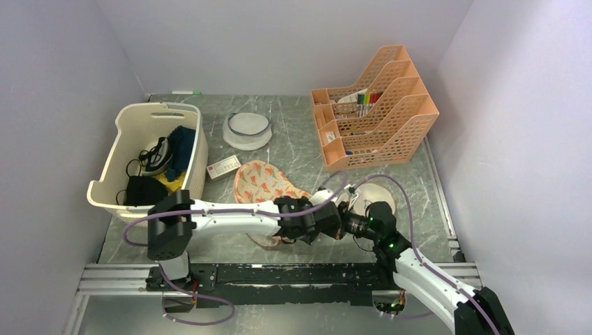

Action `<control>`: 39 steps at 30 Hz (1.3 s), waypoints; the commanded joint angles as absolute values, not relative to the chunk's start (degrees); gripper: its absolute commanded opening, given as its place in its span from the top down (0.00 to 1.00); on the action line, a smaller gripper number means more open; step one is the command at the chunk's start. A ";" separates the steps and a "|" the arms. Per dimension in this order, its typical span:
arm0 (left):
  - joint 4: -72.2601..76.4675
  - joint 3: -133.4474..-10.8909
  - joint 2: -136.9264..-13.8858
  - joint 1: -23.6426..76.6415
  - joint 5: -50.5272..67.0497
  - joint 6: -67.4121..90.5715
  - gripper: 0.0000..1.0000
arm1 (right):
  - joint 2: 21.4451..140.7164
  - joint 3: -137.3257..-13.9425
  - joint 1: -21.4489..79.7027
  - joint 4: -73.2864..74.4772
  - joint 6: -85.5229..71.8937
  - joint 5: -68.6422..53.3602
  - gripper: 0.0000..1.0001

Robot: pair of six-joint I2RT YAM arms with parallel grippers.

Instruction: Unzip the laundry bag and remove the bra

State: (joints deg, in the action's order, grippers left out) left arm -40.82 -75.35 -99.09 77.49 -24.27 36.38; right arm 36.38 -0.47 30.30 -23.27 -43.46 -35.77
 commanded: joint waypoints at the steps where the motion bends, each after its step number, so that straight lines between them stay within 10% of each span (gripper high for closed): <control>1: -46.27 -76.55 -101.70 78.40 -30.72 36.15 0.43 | 35.23 0.00 30.50 -21.58 -42.00 -36.27 1.00; 17: -49.22 -62.65 -90.02 78.48 -32.60 44.34 0.92 | 42.14 -3.16 30.43 -12.82 -38.36 -26.87 1.00; 39: -28.43 -48.64 -80.19 79.34 -24.75 43.69 0.92 | 65.59 -11.89 29.97 -20.66 -37.52 -14.28 1.00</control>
